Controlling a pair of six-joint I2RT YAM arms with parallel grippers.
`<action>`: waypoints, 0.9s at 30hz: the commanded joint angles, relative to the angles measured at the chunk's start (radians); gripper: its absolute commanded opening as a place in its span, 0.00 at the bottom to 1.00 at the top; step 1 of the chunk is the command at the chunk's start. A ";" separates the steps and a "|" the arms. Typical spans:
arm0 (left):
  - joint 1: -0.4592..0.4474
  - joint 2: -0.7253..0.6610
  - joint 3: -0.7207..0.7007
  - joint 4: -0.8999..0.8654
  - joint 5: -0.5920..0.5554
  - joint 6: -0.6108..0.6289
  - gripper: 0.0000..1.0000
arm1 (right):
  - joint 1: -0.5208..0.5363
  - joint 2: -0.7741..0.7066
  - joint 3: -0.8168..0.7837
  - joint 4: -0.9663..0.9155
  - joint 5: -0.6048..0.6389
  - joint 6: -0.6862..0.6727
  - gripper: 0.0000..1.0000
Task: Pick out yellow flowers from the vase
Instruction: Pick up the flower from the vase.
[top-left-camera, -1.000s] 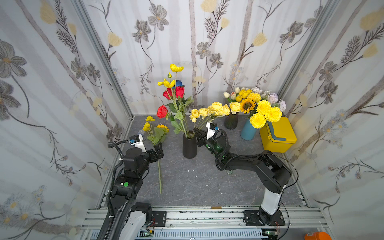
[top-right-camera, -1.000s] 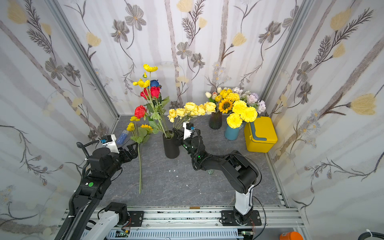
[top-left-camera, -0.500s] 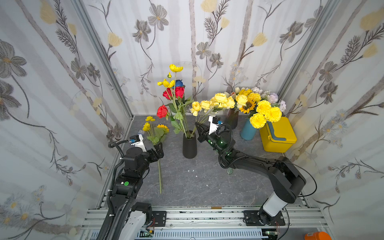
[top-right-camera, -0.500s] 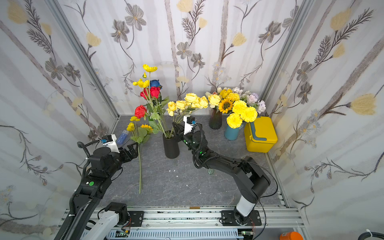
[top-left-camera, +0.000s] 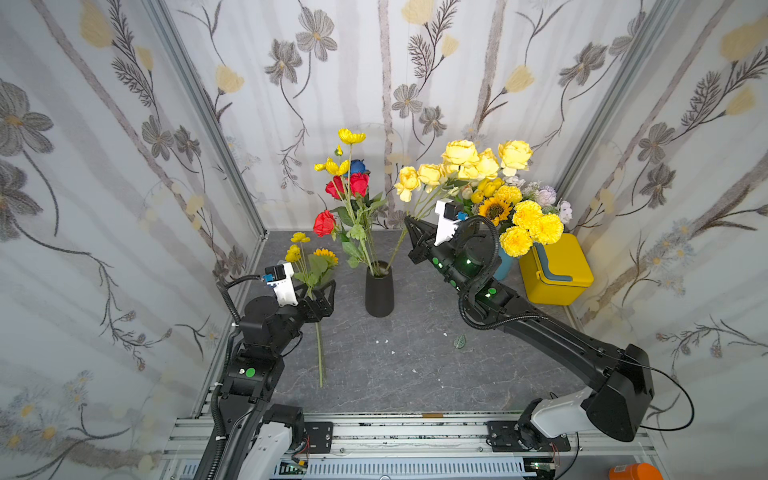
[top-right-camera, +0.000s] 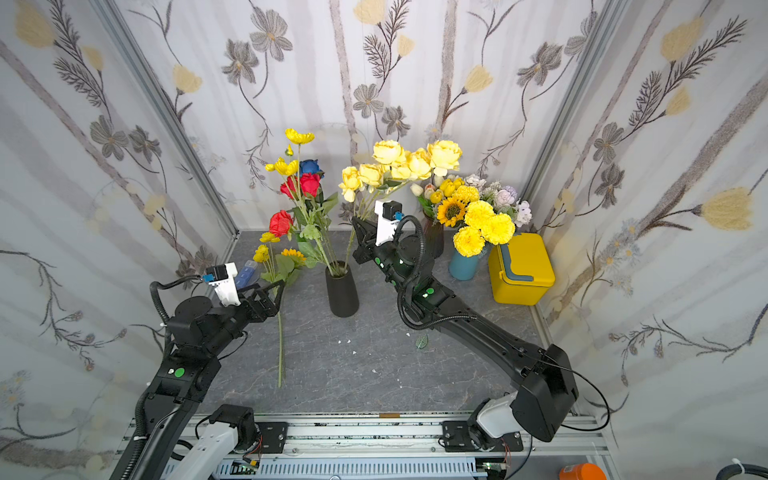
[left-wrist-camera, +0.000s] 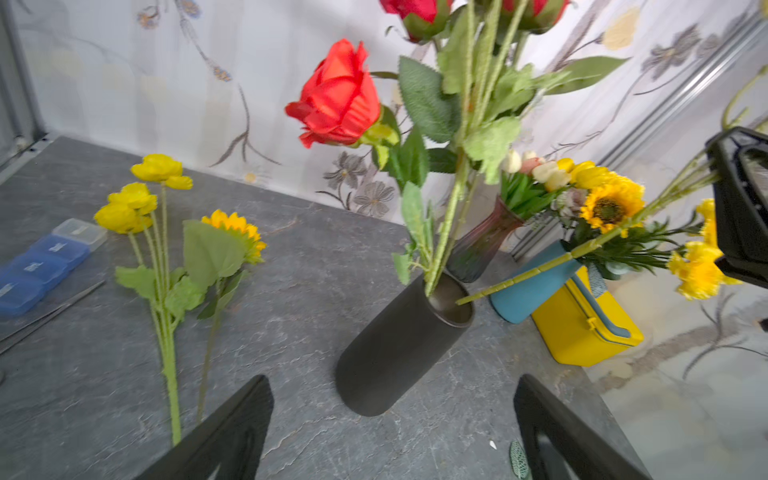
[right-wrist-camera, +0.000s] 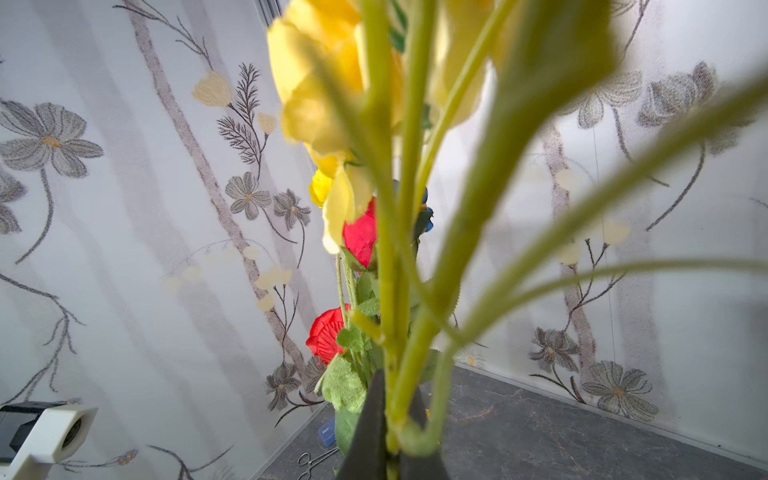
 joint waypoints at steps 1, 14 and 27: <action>-0.057 0.006 0.043 0.113 0.055 0.029 0.90 | -0.001 -0.043 0.043 -0.108 -0.006 -0.010 0.00; -0.571 0.199 0.194 0.217 -0.148 0.361 0.68 | 0.040 -0.237 0.065 -0.290 -0.096 0.035 0.00; -0.686 0.310 0.179 0.336 -0.156 0.460 0.45 | 0.160 -0.312 -0.008 -0.300 -0.104 0.005 0.00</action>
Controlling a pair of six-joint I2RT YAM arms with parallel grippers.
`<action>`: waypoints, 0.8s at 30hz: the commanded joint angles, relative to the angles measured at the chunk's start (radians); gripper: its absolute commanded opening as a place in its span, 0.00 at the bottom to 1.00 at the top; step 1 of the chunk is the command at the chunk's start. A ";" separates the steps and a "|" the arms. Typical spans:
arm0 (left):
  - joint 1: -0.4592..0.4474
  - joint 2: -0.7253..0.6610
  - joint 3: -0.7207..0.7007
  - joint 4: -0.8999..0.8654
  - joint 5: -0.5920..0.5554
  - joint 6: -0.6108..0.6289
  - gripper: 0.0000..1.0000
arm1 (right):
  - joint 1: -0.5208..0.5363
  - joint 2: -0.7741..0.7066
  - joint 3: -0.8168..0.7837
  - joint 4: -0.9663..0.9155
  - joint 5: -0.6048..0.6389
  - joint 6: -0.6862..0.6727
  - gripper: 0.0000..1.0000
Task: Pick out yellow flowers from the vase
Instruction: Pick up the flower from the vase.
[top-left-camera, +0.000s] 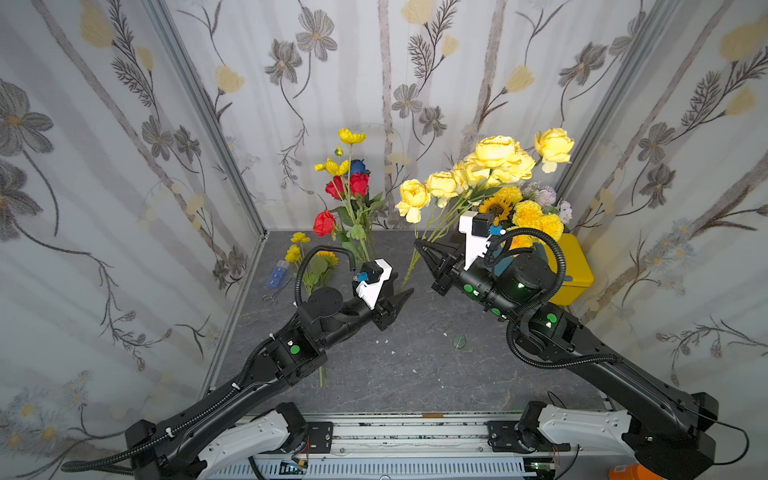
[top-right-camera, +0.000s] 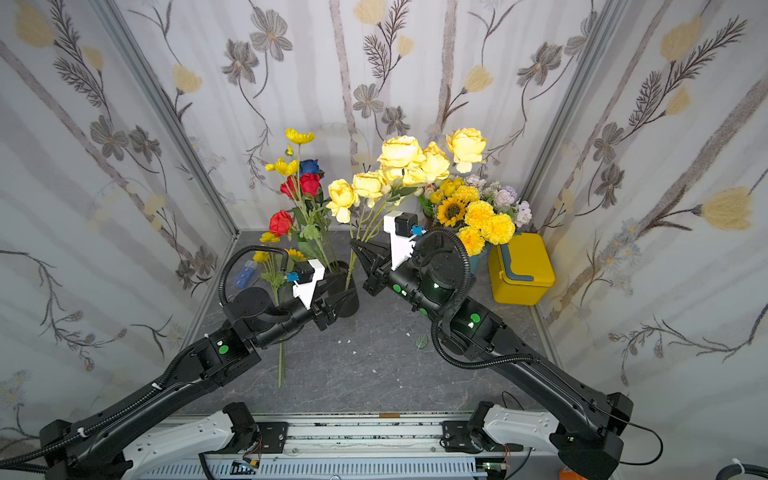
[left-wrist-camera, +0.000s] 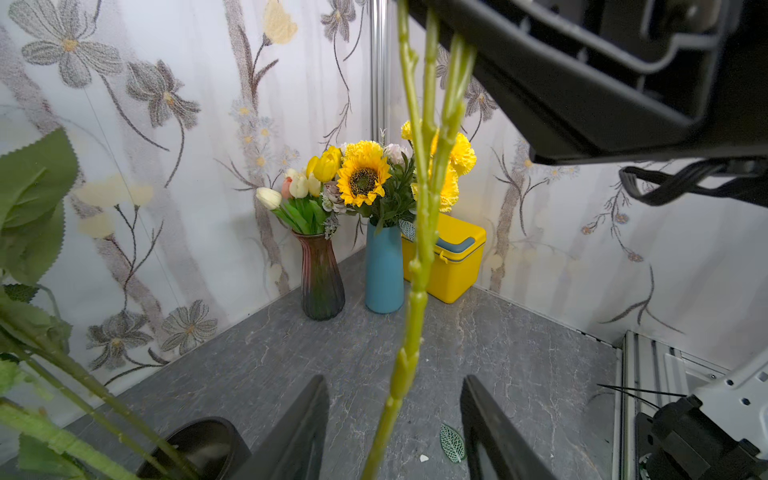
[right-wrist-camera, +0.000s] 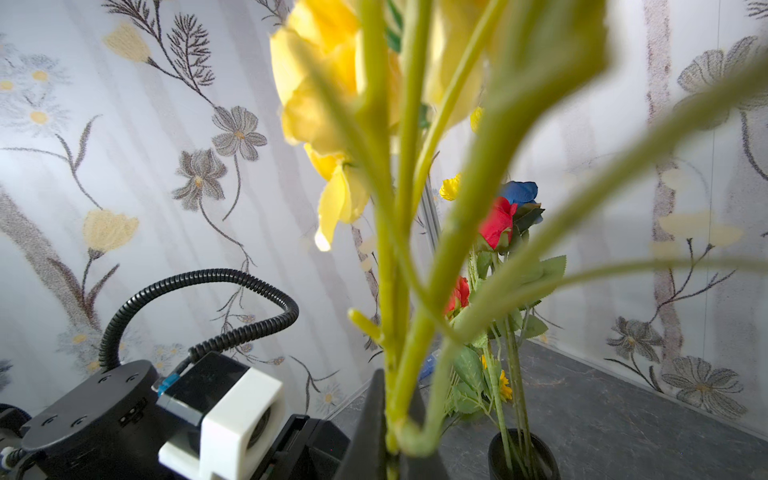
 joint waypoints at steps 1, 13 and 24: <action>-0.003 0.009 0.009 0.041 0.042 0.012 0.43 | 0.005 -0.019 -0.011 0.030 -0.019 -0.004 0.00; -0.005 0.000 -0.010 0.029 0.065 0.007 0.15 | 0.008 -0.017 -0.025 0.041 -0.052 0.009 0.00; -0.006 -0.018 -0.011 0.003 0.063 0.001 0.00 | 0.008 -0.011 -0.036 0.063 -0.023 -0.002 0.13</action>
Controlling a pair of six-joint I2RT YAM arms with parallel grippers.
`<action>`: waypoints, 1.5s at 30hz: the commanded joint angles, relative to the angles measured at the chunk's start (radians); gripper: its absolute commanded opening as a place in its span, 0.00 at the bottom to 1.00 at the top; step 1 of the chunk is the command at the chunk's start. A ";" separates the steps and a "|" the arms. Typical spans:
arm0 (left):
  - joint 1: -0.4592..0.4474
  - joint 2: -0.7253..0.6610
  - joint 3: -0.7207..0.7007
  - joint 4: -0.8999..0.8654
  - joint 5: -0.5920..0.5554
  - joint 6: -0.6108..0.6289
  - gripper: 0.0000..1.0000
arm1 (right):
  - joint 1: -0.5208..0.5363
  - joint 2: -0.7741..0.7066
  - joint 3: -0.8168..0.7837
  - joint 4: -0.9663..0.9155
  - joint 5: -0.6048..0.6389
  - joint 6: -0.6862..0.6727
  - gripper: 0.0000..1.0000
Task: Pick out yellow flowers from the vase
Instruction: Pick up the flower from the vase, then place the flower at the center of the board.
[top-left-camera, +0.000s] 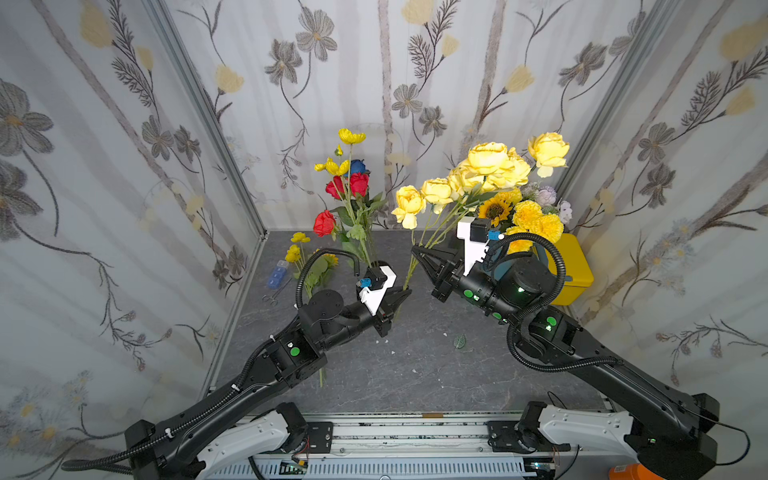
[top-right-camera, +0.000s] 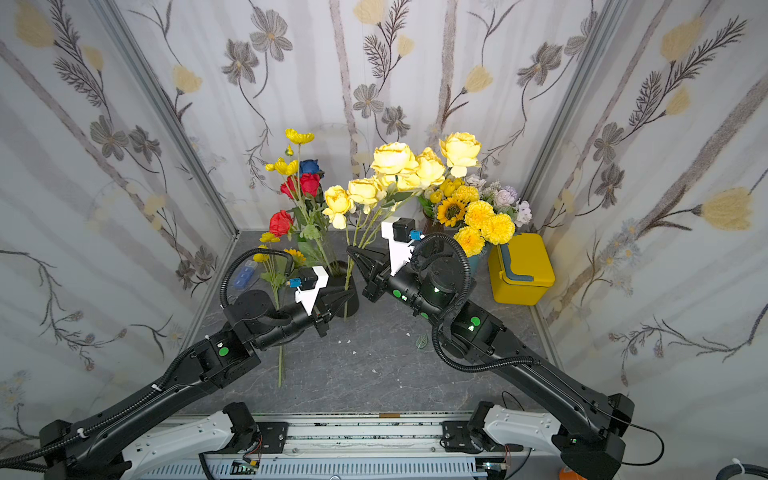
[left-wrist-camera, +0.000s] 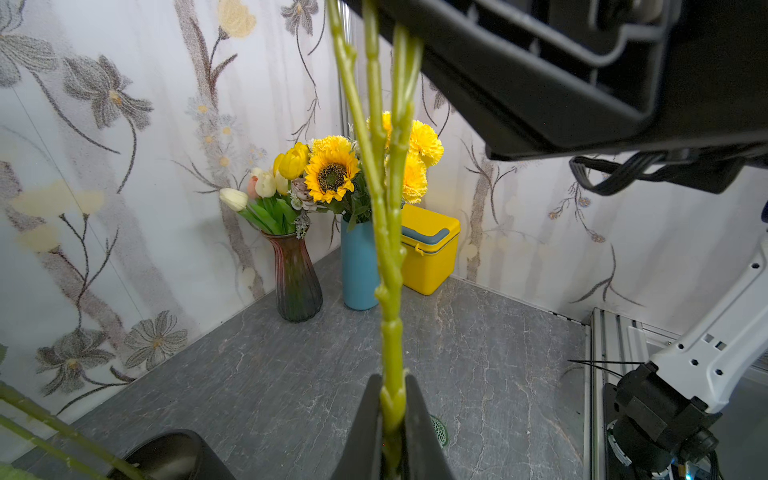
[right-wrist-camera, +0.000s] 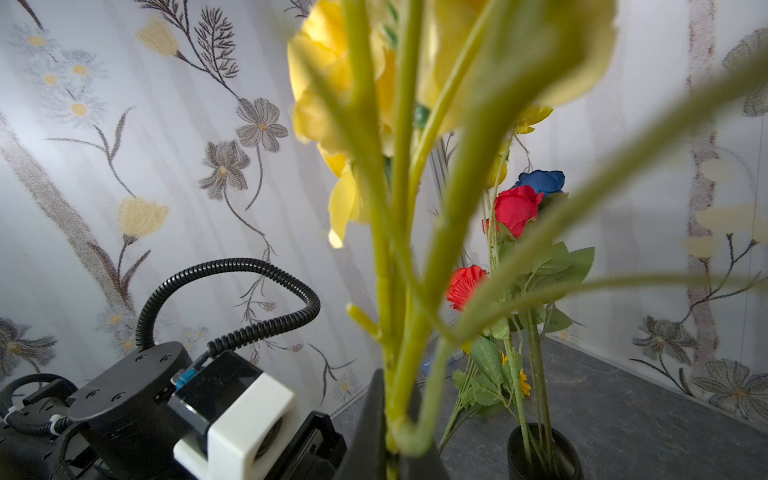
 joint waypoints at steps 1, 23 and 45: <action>0.002 -0.002 0.009 0.005 -0.015 -0.011 0.00 | 0.000 -0.004 -0.011 0.049 0.030 -0.011 0.18; 0.010 -0.260 0.130 -0.340 -0.749 -0.114 0.00 | -0.023 -0.229 -0.324 0.151 0.326 -0.171 0.98; 0.745 0.064 0.088 -0.599 -0.295 -0.454 0.00 | -0.074 -0.249 -0.395 0.124 0.329 -0.058 0.99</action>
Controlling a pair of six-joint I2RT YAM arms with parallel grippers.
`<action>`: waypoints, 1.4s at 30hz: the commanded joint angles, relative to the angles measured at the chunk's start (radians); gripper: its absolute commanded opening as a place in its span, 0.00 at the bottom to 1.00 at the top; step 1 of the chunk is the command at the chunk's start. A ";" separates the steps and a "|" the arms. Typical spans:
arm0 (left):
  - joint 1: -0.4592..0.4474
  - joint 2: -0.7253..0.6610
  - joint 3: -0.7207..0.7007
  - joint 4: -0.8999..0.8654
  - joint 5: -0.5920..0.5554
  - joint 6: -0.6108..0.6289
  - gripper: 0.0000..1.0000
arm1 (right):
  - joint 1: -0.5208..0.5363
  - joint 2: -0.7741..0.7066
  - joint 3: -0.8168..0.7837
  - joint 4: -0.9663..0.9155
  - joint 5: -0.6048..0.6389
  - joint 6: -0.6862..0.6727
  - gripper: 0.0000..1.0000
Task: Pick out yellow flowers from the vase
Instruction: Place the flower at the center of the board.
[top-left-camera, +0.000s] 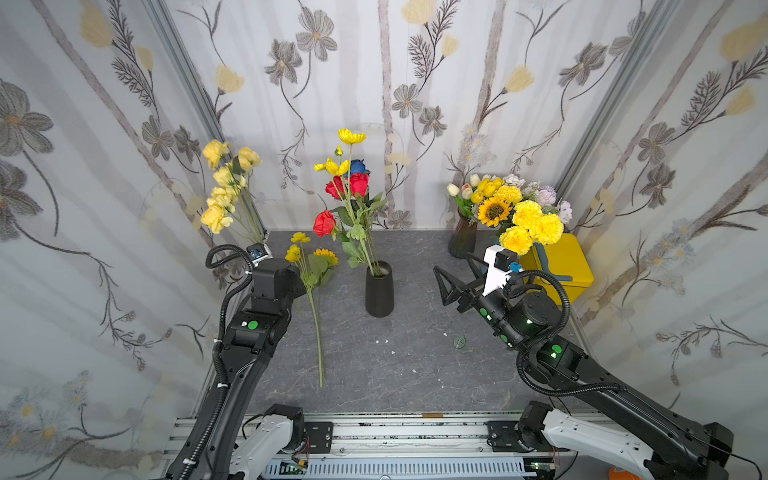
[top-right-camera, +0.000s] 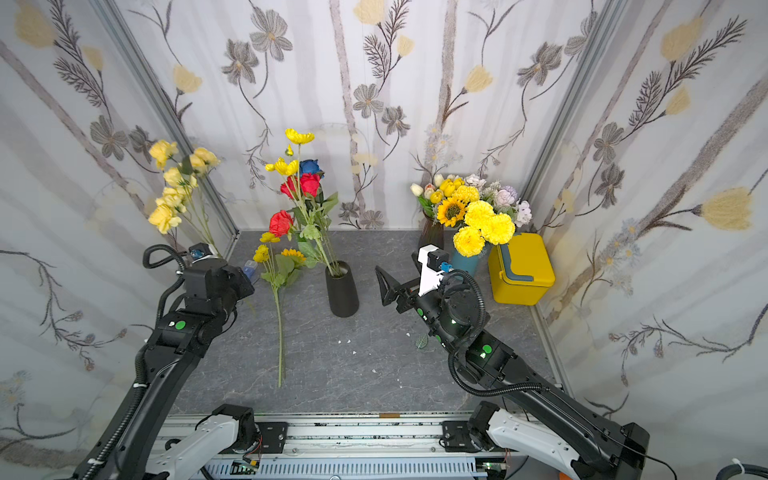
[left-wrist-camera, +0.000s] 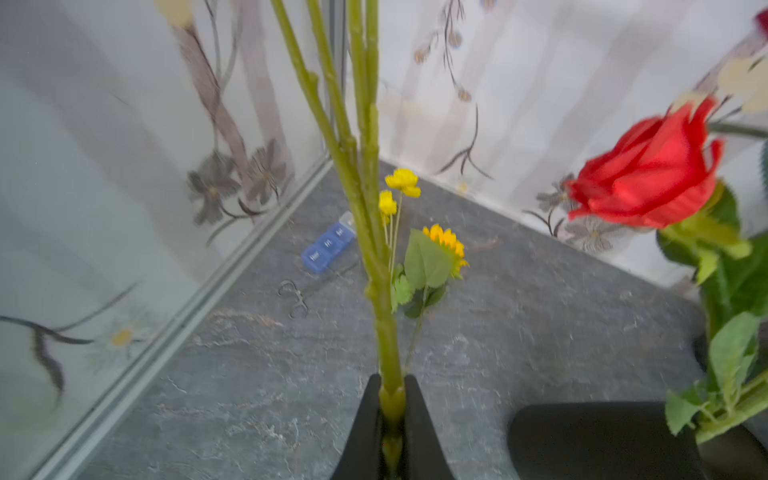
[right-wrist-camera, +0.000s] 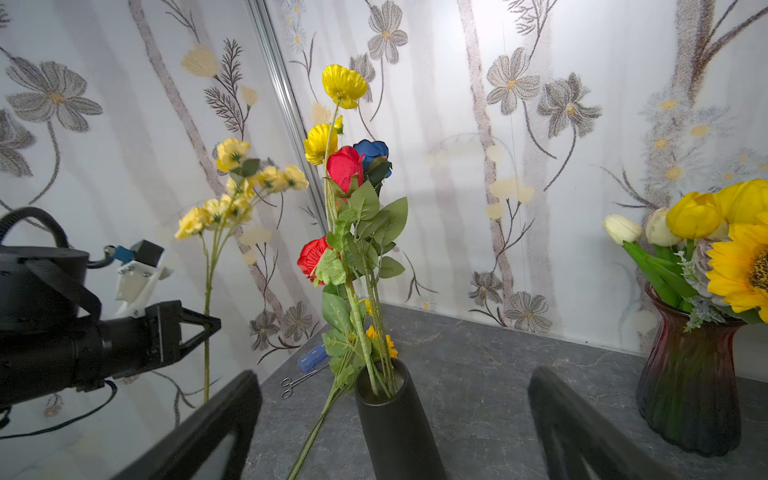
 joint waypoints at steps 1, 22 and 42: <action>0.028 0.040 -0.060 0.048 0.179 -0.024 0.00 | -0.007 -0.015 -0.012 0.008 0.021 0.020 0.99; 0.038 0.329 -0.359 0.358 0.438 -0.093 0.00 | -0.064 -0.016 -0.041 0.017 0.000 0.046 1.00; 0.056 0.095 -0.267 0.212 0.331 -0.075 0.53 | -0.070 0.017 -0.007 0.015 -0.023 0.056 0.99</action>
